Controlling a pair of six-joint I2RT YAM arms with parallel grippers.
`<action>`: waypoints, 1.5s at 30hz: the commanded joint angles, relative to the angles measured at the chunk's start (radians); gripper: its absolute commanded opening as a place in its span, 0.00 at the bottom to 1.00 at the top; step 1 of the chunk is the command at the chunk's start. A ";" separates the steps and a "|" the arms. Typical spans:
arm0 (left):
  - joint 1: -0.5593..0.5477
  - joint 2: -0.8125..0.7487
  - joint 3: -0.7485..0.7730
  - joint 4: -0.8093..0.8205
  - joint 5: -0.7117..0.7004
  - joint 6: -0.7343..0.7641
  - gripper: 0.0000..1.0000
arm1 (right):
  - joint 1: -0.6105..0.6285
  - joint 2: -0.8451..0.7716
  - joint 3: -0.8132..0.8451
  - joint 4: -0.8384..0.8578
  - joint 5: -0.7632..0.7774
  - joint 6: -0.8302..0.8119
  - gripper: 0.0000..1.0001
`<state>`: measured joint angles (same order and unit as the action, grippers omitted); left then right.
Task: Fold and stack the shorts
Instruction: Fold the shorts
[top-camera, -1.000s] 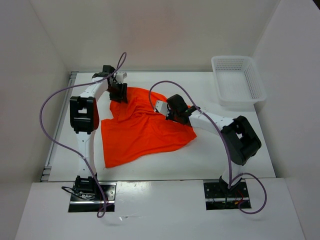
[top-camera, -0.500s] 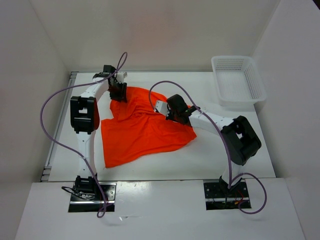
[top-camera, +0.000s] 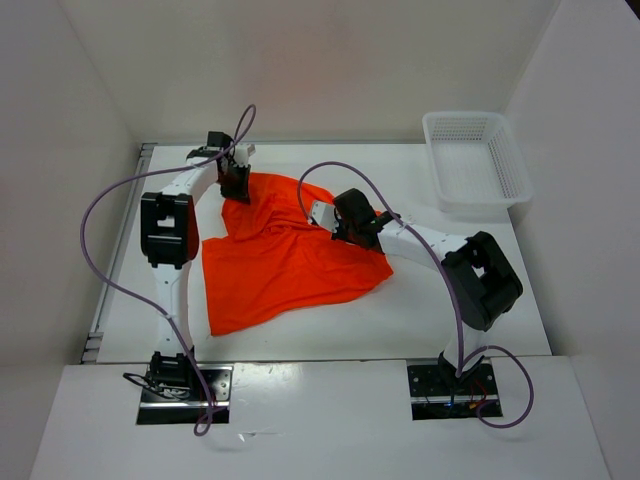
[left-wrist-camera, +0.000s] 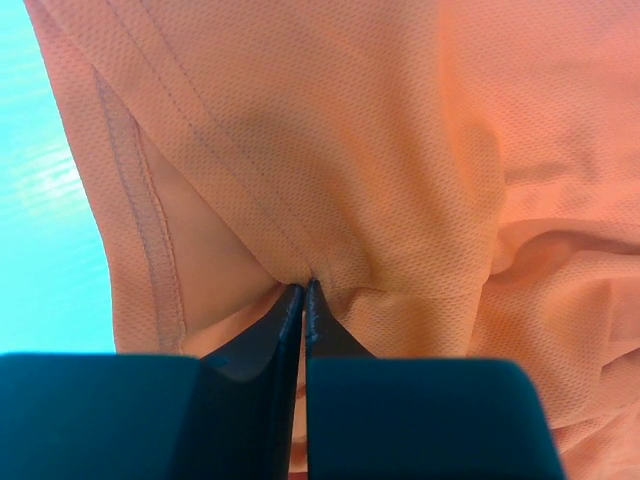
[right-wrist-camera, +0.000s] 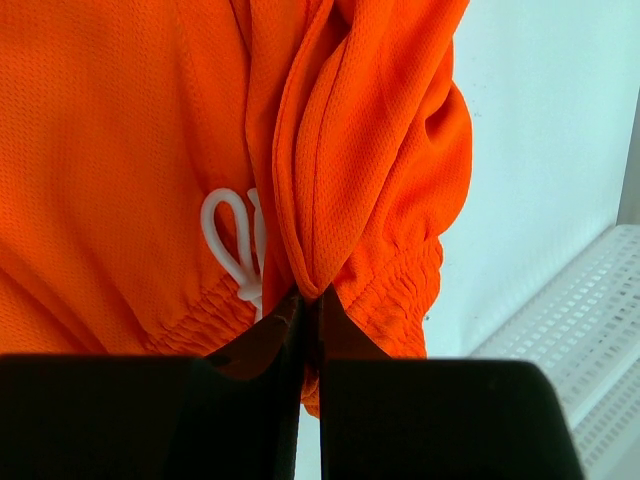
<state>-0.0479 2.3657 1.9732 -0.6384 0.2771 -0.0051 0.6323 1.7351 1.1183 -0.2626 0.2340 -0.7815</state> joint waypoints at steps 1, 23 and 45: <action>-0.004 -0.066 -0.023 0.029 -0.026 0.005 0.04 | -0.002 -0.012 -0.003 0.023 0.018 -0.015 0.00; 0.262 -0.417 0.093 -0.138 0.099 0.005 0.00 | -0.128 -0.040 0.121 0.194 0.133 -0.075 0.00; 0.264 -1.007 -0.718 -0.661 0.096 0.005 0.00 | -0.080 -0.377 -0.103 -0.313 -0.248 -0.239 0.06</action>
<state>0.2268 1.4311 1.3216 -1.2076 0.4160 -0.0051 0.5270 1.4265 1.0733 -0.4339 0.0711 -0.9516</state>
